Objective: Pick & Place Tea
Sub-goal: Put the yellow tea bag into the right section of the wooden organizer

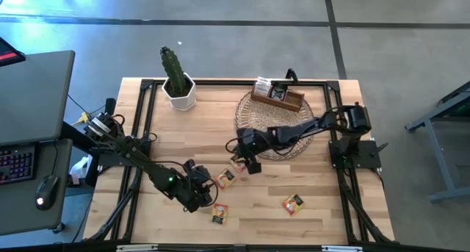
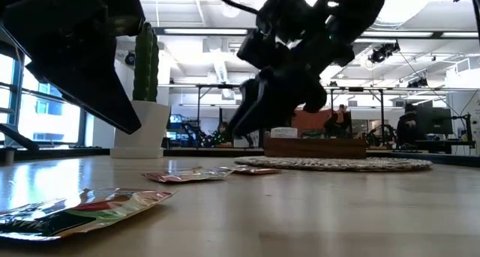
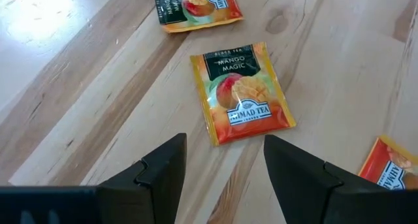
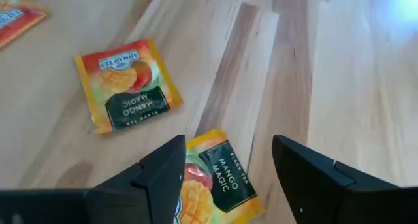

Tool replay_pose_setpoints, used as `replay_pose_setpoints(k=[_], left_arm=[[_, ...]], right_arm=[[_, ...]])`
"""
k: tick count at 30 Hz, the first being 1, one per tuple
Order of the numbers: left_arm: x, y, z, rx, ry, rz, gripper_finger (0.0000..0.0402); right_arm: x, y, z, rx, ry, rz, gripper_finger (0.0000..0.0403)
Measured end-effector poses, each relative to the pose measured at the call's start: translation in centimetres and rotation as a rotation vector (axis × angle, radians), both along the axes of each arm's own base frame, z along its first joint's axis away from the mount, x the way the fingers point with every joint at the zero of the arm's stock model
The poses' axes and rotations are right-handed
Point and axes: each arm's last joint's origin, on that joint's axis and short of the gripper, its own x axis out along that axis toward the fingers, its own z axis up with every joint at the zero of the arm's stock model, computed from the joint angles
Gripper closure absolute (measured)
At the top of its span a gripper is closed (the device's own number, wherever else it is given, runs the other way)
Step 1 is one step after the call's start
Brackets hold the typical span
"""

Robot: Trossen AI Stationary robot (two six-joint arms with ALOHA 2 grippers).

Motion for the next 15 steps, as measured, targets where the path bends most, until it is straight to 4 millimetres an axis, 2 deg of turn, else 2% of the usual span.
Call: replay_pose_setpoints(k=[8, 15], left_arm=[[0.0, 0.0, 0.0, -0.001, -0.001, 0.0, 0.0199], [-0.1, 0.0, 0.0, 0.004, 0.006, 0.0, 0.0199]], right_arm=[[-0.1, -1.2, -1.6, 0.007, 0.064, -0.039, 0.0178], [0.1, -1.6, -4.2, 0.008, 0.129, -0.048, 0.0176]])
